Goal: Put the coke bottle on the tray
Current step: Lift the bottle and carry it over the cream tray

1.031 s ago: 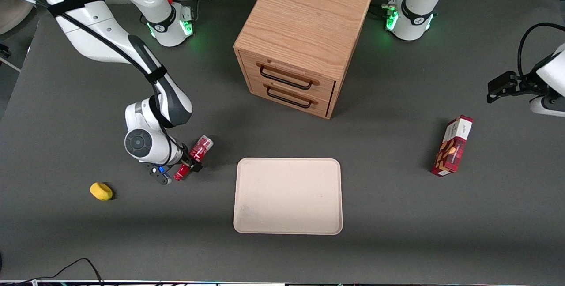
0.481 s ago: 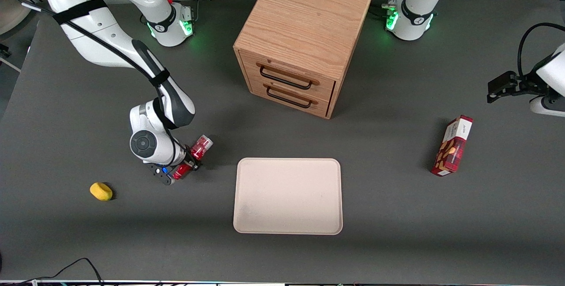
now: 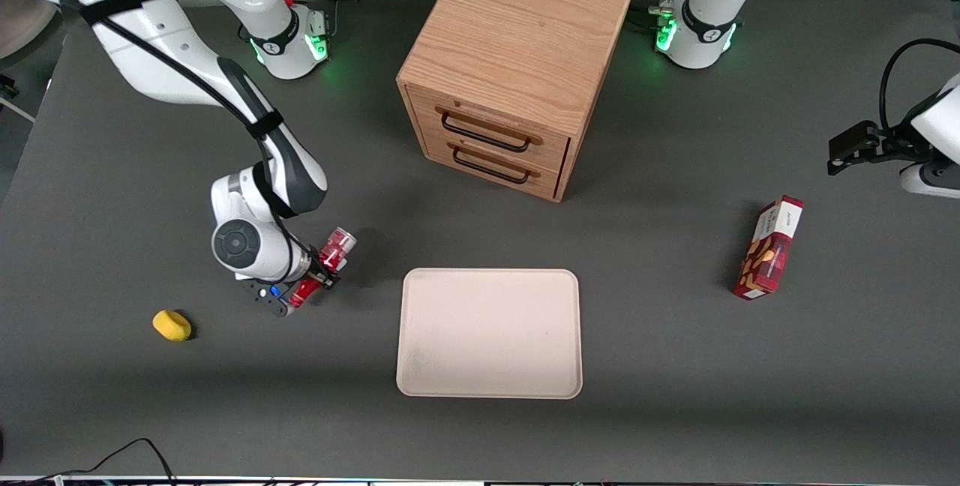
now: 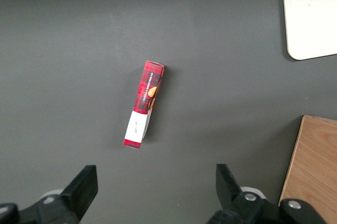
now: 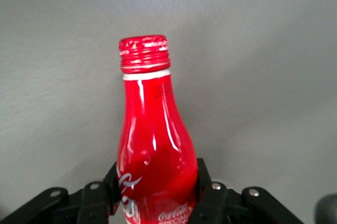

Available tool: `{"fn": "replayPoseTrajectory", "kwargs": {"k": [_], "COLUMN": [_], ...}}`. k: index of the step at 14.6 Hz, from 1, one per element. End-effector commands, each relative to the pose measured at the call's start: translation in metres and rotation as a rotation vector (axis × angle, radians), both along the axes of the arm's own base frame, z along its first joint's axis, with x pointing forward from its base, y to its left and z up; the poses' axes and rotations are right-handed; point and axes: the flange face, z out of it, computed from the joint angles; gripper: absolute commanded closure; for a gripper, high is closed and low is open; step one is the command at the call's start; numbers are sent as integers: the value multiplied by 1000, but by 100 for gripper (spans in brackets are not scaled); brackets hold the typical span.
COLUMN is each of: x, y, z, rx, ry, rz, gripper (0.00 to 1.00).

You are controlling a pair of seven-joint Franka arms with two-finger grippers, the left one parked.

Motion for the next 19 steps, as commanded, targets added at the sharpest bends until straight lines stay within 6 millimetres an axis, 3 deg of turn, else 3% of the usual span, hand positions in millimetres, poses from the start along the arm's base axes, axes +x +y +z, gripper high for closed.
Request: {"fn": "replayPoseTrajectory", "kwargs": {"k": [1, 3, 5, 7, 9, 11, 13, 17, 19], "x": [9, 17, 26, 32, 33, 41, 61, 78, 88], "y": [-18, -31, -30, -22, 10, 47, 77, 141, 149], "z": [103, 155, 211, 259, 280, 279, 258, 152, 96], "rx": [-18, -10, -2, 12, 41, 78, 133, 228, 254], "ry": [-18, -8, -18, -39, -79, -116, -145, -151, -155], "rz": [151, 236, 298, 338, 395, 433, 461, 519, 496], "gripper": [100, 100, 100, 100, 100, 100, 100, 100, 100]}}
